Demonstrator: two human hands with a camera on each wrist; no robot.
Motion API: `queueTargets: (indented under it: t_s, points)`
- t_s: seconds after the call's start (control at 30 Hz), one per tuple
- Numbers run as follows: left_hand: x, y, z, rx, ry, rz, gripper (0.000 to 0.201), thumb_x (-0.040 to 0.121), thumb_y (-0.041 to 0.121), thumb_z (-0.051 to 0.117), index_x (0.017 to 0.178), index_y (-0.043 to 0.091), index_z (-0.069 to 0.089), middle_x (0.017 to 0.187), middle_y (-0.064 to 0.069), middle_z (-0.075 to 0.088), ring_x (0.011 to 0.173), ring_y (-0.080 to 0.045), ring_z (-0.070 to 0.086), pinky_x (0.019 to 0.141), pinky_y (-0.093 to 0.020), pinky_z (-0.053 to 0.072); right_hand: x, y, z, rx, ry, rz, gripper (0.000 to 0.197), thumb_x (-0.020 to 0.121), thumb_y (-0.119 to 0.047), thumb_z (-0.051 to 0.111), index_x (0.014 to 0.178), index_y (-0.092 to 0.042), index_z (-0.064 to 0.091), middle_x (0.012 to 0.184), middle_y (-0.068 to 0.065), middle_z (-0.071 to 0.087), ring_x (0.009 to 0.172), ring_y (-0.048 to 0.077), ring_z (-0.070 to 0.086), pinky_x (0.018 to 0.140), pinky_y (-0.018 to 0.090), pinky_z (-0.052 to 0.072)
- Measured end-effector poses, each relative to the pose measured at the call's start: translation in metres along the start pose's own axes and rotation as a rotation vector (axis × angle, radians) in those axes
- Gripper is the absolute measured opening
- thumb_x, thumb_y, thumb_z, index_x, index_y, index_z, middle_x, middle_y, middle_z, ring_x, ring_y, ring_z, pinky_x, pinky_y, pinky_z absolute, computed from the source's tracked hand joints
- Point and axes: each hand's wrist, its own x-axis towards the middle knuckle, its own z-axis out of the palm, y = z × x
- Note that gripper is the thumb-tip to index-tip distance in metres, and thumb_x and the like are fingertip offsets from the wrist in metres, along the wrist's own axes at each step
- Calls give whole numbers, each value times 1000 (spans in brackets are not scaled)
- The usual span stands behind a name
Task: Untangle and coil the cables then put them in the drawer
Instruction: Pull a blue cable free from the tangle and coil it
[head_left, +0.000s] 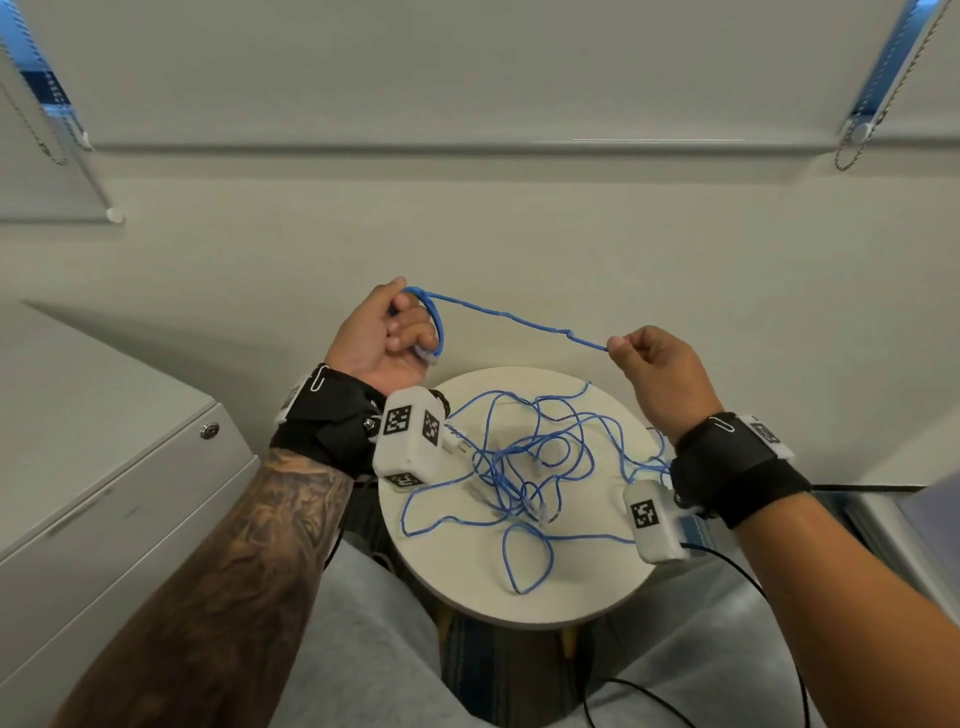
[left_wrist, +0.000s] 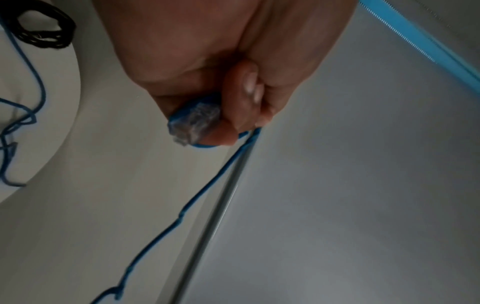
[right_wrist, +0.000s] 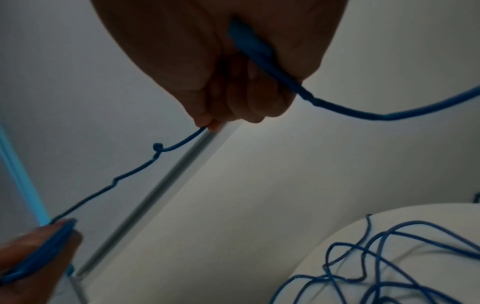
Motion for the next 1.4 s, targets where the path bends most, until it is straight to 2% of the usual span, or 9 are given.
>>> queueTargets:
  t_s: [0.3,0.47,0.67,0.83,0.9,1.0,1.13,1.27,1.4]
  points:
    - [-3,5,-7,-277,48,121,31,98,14,41,68,14,48,51,7,35,39,-7,36,56,-21,40,-13,3,11,-122,-252,50,46,104,-40,45,71,-13,62,65,-2,56,55,9,47,61,28,38]
    - [5,-3,-2,-380,21,231,21,95,7,41,88,2,60,74,-5,64,71,-18,64,74,-36,56,-39,0,29,-295,-509,-8,49,101,-47,49,66,-16,66,60,-6,59,57,12,52,70,33,48]
    - [20,-36,10,308,130,448,21,101,6,45,90,4,63,79,-6,70,72,-20,72,68,-30,56,-63,-48,23,-151,-728,-215,43,99,-43,56,65,-18,65,53,-8,51,49,7,40,55,20,37]
    - [4,-73,21,1007,-55,394,19,98,1,49,92,-9,65,79,-3,65,55,-5,64,57,-18,47,-49,-77,-5,183,-534,-234,36,100,-29,58,69,-12,67,47,-11,45,45,5,32,46,19,29]
    - [-4,-83,23,1091,-189,298,26,102,7,44,90,-2,65,71,-8,63,56,-12,62,58,-25,46,-36,-74,-12,291,-430,-200,32,100,-23,58,71,-12,66,45,-12,41,44,6,28,44,20,24]
    - [-16,-85,28,984,-271,124,37,105,16,35,86,2,63,69,-14,56,62,-26,53,61,-35,46,-16,-58,-20,335,-284,-121,27,97,-21,63,74,-9,66,48,-8,37,45,11,26,47,25,20]
    - [-26,-77,40,881,-366,3,28,99,10,36,80,1,55,56,1,48,47,-15,41,65,-37,42,-4,-40,-21,206,-195,-103,26,97,-27,64,78,-9,68,46,-15,42,45,6,32,45,22,29]
    - [-33,-61,49,526,-400,-71,31,95,12,28,82,3,55,59,-1,36,47,-14,31,63,-31,48,-4,-36,-8,186,-228,-86,26,97,-31,64,81,-11,70,48,-14,45,46,8,38,46,16,37]
    - [-29,-51,47,69,-350,-91,28,95,16,33,90,4,58,65,1,37,52,-12,36,71,-30,50,-20,-35,15,343,-423,33,29,99,-34,59,90,-10,73,58,-5,38,46,11,35,63,40,62]
